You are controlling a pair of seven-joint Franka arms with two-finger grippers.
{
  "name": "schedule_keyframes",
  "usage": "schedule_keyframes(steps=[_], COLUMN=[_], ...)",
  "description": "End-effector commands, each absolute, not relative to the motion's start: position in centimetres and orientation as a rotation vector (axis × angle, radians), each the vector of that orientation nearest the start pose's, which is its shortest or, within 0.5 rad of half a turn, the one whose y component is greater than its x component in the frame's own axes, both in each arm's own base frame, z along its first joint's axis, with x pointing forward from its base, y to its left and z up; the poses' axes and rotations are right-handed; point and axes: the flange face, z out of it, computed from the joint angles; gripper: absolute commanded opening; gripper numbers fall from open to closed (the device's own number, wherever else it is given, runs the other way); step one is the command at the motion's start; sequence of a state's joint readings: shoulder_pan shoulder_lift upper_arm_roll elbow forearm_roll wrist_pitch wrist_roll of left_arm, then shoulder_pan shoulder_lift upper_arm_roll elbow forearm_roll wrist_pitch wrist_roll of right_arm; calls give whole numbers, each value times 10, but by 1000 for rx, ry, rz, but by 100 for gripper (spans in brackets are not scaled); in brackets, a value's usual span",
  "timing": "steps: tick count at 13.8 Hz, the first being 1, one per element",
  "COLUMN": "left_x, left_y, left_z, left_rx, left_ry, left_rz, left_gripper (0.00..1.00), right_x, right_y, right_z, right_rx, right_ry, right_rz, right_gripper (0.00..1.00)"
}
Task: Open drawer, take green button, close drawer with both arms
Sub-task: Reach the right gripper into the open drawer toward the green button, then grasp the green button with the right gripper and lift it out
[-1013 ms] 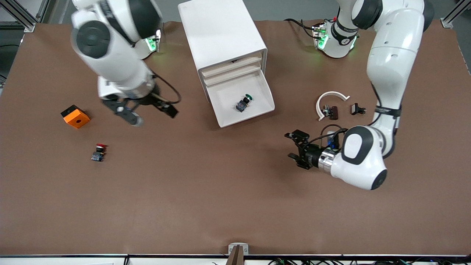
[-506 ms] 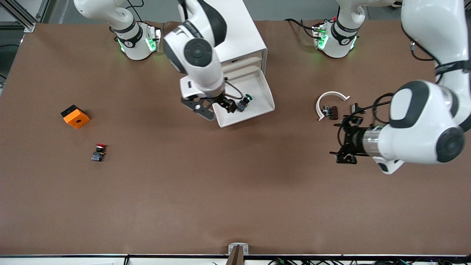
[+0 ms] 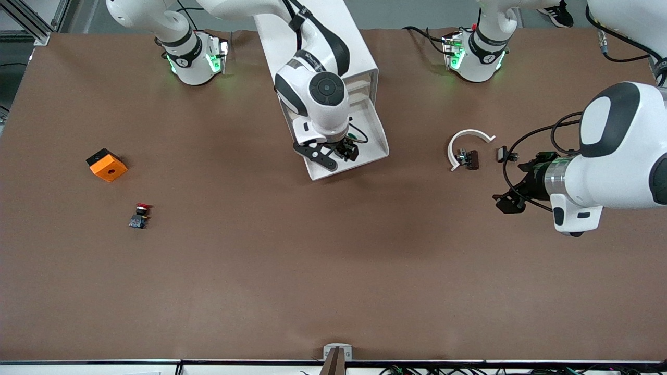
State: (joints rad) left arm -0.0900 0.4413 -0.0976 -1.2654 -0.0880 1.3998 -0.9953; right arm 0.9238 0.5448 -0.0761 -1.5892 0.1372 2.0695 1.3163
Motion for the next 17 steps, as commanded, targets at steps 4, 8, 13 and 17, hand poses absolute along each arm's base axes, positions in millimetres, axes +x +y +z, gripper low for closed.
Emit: schedule_keyframes(steps=[4, 8, 13, 17], left_x=[621, 605, 587, 576], left_y=[-139, -156, -179, -177], left_z=[478, 455, 440, 442], left_rx=[-2865, -2946, -2926, -3014], left_ry=[-1034, -924, -806, -472], left_rz=[415, 334, 312, 337], left_gripper=[100, 100, 100, 100], right_x=[440, 437, 426, 419], right_y=[534, 537, 548, 553], right_z=[297, 285, 275, 274], right_rx=[-3032, -3032, -3007, -3003], right_ry=[855, 904, 977, 1005], right_rz=[112, 117, 116, 120], right_gripper=[100, 100, 100, 100])
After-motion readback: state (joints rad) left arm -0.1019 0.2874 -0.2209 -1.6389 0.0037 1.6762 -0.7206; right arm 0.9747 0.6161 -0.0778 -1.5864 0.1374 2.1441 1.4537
